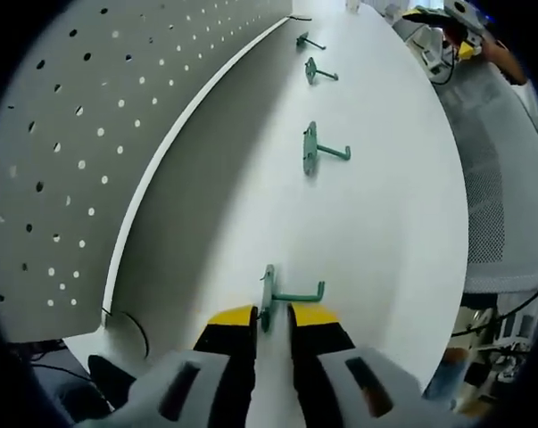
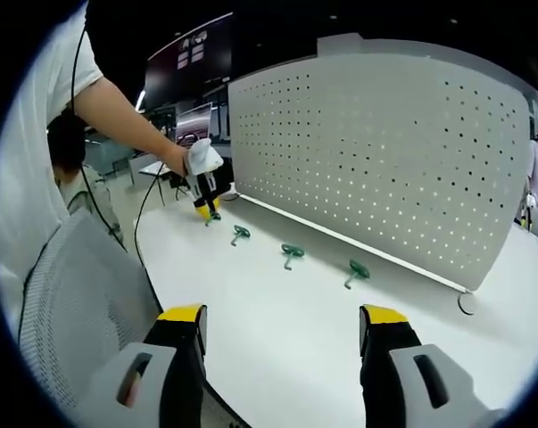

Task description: Insert the hook assembly into the mounting plate slot until the hook locks in place.

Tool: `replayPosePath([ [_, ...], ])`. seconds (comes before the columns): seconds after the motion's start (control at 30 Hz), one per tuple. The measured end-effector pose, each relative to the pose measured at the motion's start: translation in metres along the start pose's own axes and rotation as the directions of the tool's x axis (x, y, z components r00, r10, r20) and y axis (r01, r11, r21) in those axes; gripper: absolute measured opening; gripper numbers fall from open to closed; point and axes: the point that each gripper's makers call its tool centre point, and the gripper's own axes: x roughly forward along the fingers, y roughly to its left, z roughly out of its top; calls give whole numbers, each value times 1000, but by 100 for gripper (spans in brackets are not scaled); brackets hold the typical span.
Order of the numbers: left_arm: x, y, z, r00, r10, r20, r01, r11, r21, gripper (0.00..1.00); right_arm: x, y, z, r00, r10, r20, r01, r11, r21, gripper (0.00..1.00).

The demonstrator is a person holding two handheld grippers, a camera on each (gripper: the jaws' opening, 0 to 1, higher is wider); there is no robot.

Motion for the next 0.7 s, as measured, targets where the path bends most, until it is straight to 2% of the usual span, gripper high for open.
replayPosePath([
  [0.1, 0, 2, -1, 1000, 18, -18, -18, 1000, 16, 5, 0, 0, 1, 1000, 0, 3, 0, 1000, 2, 67],
  [0.7, 0, 2, 0, 999, 31, -33, -30, 999, 32, 2, 0, -1, 2, 1000, -2, 10, 2, 1000, 12, 67],
])
